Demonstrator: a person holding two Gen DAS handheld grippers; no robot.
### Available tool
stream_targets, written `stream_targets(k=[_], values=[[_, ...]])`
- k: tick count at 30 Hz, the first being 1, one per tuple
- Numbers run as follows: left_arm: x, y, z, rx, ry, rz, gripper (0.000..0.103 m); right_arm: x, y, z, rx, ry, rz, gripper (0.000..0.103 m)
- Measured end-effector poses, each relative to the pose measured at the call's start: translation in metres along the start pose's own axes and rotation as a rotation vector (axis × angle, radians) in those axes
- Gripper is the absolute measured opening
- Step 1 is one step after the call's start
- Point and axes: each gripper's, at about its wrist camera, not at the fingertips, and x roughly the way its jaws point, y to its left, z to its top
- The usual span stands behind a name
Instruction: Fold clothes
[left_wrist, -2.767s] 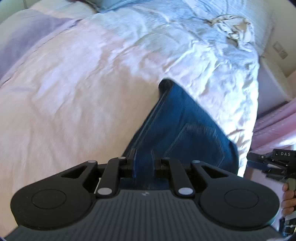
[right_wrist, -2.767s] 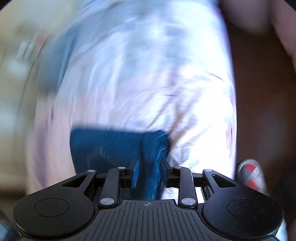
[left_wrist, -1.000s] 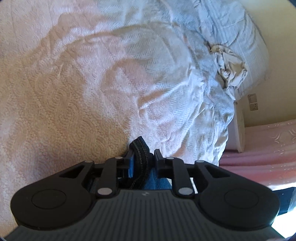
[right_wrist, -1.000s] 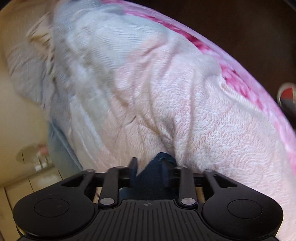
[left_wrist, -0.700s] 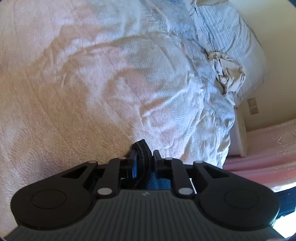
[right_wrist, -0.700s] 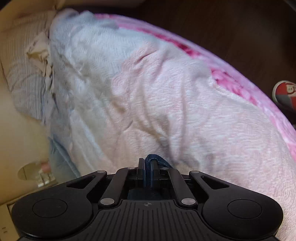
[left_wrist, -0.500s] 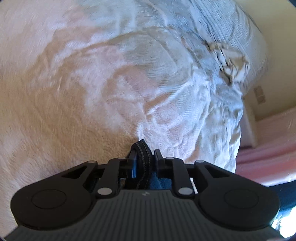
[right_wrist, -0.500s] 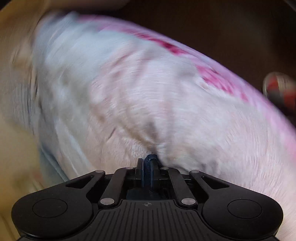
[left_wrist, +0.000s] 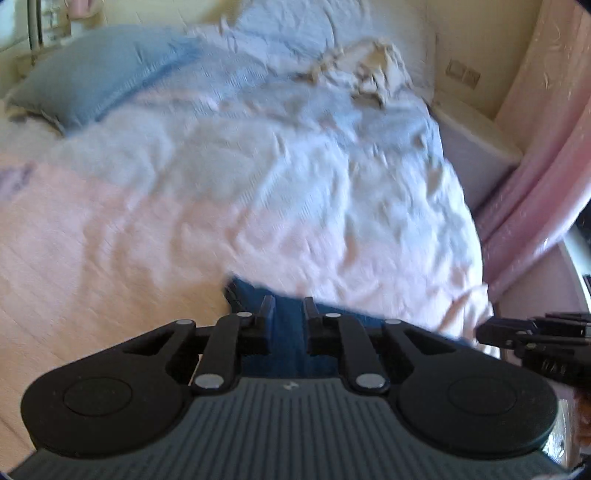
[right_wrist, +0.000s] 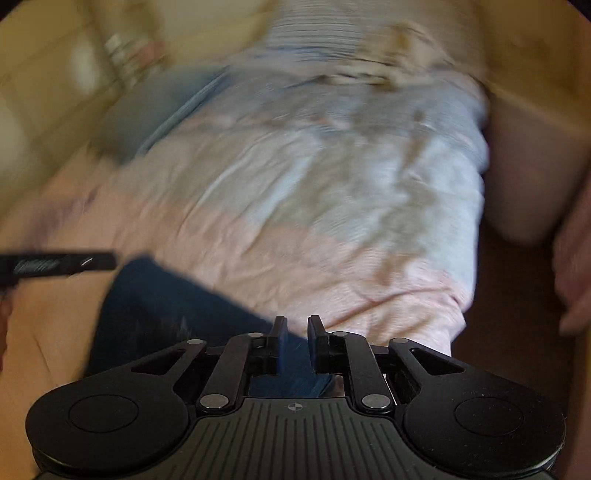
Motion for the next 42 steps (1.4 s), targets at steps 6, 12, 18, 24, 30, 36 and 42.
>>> stream_targets(k=[6,12,18,24,30,36,42], values=[[0.031,0.012,-0.02,-0.07,0.018,0.019,0.003,0.054,-0.003,-0.023,-0.095,0.073,0.013,0.013],[-0.043,0.024,-0.042,-0.151,-0.002,0.069,0.003,-0.005,-0.018,-0.02,0.006,0.052,-0.002,0.014],[-0.092,0.023,-0.108,-0.18,0.074,0.09,0.005,-0.038,0.007,-0.055,-0.036,0.057,0.049,0.014],[-0.079,0.039,-0.13,-0.254,0.115,0.142,0.015,-0.011,0.033,-0.076,-0.119,0.161,0.04,0.014],[-0.129,0.02,-0.123,-0.222,0.106,0.18,0.007,-0.056,0.046,-0.073,-0.107,0.144,0.109,0.014],[-0.119,-0.001,-0.156,-0.232,0.244,0.184,0.007,-0.052,0.075,-0.109,-0.183,0.306,0.141,0.014],[-0.133,-0.008,-0.136,-0.295,0.286,0.262,0.007,-0.043,0.076,-0.083,-0.127,0.406,0.133,0.015]])
